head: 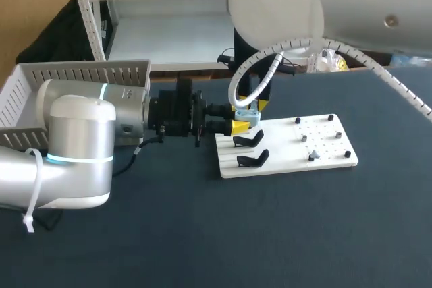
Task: Pick up each earbud case from the left stands, insert the matching earbuds, close the lid, and place the case in the box.
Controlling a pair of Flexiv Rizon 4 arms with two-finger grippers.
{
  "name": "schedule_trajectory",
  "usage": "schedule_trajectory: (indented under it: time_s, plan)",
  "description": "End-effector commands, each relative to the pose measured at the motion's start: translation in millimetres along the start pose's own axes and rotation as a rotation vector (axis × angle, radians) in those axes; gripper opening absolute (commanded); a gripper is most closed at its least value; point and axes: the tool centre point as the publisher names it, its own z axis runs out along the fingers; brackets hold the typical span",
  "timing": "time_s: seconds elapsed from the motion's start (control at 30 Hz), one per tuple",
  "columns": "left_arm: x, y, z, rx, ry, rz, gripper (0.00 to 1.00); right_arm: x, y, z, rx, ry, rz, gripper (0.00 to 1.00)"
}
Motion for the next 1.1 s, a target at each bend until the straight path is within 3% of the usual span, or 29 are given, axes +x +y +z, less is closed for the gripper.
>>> schedule_trajectory:
  time_s: [0.03, 0.43, 0.47, 0.67, 0.87, 1.1]
  plan:
    - [0.5, -1.6, 0, -0.005, -0.003, 0.002, 0.00, -2, 1, 0, 0.005, 0.005, 0.001, 0.00]
    - [0.5, -1.6, 0, -0.005, -0.003, 0.002, 0.00, -1, 2, 5, 0.012, 0.022, 0.000, 0.00]
    - [0.5, -1.6, 0, -0.005, -0.003, 0.002, 0.00, -1, 2, 6, 0.013, 0.023, 0.000, 0.18]
    - [0.5, -1.6, 0, -0.005, -0.003, 0.002, 0.00, 0, 3, 6, 0.014, 0.027, -0.002, 0.42]
    - [0.5, -1.6, 0, -0.005, -0.003, 0.002, 0.00, 6, -6, -10, -0.027, -0.013, 0.000, 0.41]
    - [0.5, -1.6, 0, -0.005, -0.003, 0.002, 0.00, 12, -43, -27, -0.146, -0.098, -0.008, 0.34]
